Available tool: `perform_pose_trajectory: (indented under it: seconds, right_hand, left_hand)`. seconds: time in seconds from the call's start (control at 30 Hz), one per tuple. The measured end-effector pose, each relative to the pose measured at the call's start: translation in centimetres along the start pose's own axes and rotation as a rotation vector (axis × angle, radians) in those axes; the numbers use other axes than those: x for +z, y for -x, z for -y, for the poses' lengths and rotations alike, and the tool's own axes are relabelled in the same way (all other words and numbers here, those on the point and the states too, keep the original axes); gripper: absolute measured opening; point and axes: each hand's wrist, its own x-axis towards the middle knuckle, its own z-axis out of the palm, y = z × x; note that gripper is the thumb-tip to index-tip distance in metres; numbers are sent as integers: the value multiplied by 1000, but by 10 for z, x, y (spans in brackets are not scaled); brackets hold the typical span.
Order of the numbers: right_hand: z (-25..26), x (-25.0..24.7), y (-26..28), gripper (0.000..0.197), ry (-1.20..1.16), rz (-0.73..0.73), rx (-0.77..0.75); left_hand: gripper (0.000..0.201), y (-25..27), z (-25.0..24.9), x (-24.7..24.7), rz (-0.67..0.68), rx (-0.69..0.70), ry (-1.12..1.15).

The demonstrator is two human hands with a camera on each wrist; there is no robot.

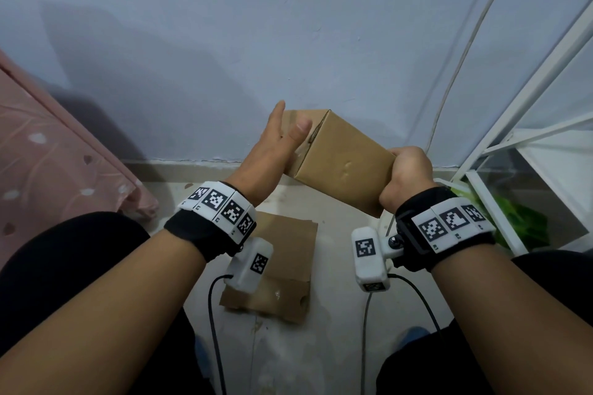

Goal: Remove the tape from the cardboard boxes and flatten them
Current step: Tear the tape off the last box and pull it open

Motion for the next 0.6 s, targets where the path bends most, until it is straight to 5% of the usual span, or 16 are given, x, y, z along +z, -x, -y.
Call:
perform_pose_trajectory:
  seconds: [0.3, 0.43, 0.6]
  right_hand:
    - [1, 6, 11, 23, 13, 48, 9]
    - [1, 5, 12, 22, 19, 29, 27]
    - [2, 1, 13, 20, 7, 26, 31]
  left_hand:
    - [132, -11, 1, -15, -79, -120, -142]
    - [122, -11, 4, -14, 8, -150, -82]
    - [119, -11, 6, -7, -92, -100, -153]
